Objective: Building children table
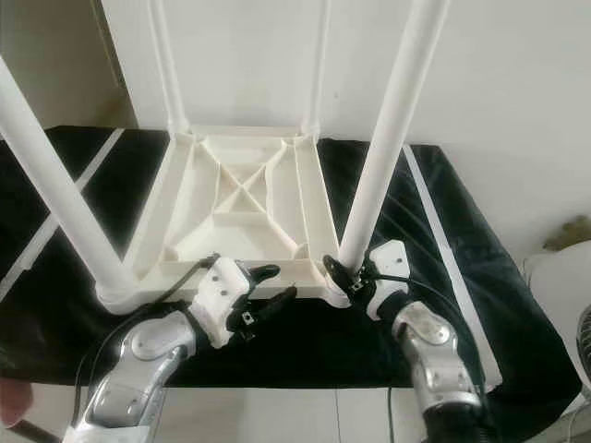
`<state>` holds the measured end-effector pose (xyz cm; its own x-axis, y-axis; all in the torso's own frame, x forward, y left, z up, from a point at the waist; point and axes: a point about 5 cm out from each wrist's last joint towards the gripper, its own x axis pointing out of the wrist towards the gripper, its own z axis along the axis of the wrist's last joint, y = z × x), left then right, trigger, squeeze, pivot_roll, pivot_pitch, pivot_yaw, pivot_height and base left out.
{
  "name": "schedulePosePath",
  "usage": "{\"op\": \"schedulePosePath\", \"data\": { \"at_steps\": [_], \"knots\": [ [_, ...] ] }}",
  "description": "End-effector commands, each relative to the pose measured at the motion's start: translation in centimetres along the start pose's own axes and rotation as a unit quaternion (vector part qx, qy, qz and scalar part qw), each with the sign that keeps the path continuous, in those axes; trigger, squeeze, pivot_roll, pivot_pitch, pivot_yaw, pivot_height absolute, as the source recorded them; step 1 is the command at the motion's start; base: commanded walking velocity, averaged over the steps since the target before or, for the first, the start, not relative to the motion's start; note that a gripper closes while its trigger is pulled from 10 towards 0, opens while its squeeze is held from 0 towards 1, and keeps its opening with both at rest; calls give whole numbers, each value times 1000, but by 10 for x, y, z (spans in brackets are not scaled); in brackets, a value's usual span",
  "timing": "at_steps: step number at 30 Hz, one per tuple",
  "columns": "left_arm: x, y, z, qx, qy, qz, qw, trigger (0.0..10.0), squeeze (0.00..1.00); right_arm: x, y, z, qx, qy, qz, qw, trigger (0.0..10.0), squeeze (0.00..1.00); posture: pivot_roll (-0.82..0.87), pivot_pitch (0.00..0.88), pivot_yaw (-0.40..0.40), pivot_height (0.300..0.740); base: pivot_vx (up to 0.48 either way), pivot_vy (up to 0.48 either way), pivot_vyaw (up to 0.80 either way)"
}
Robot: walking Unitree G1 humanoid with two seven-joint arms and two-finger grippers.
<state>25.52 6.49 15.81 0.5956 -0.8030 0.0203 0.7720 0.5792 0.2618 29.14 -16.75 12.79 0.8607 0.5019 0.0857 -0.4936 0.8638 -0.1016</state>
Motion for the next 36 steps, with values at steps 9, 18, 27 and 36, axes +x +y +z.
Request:
{"op": "schedulePosePath", "data": {
  "at_steps": [9,18,27,36],
  "knots": [
    [0,-1,-5,-20,-1,38,999,10000,0,-12,16,-15,43,28,-157,986,10000,0,-82,38,-46,740,0,0,0],
    [-1,-2,-6,-24,-1,33,999,10000,0,-16,27,-18,87,30,-320,943,10000,0,-83,38,-40,740,0,0,0],
    [0,-1,-6,-24,-1,28,999,10000,0,-16,37,-18,101,36,-332,937,10000,0,-88,42,-27,740,0,0,0],
    [0,2,-3,-31,-5,37,999,10000,0,-14,40,-1,74,1,-307,949,10000,1000,-88,87,-27,740,0,0,0]
  ]
}}
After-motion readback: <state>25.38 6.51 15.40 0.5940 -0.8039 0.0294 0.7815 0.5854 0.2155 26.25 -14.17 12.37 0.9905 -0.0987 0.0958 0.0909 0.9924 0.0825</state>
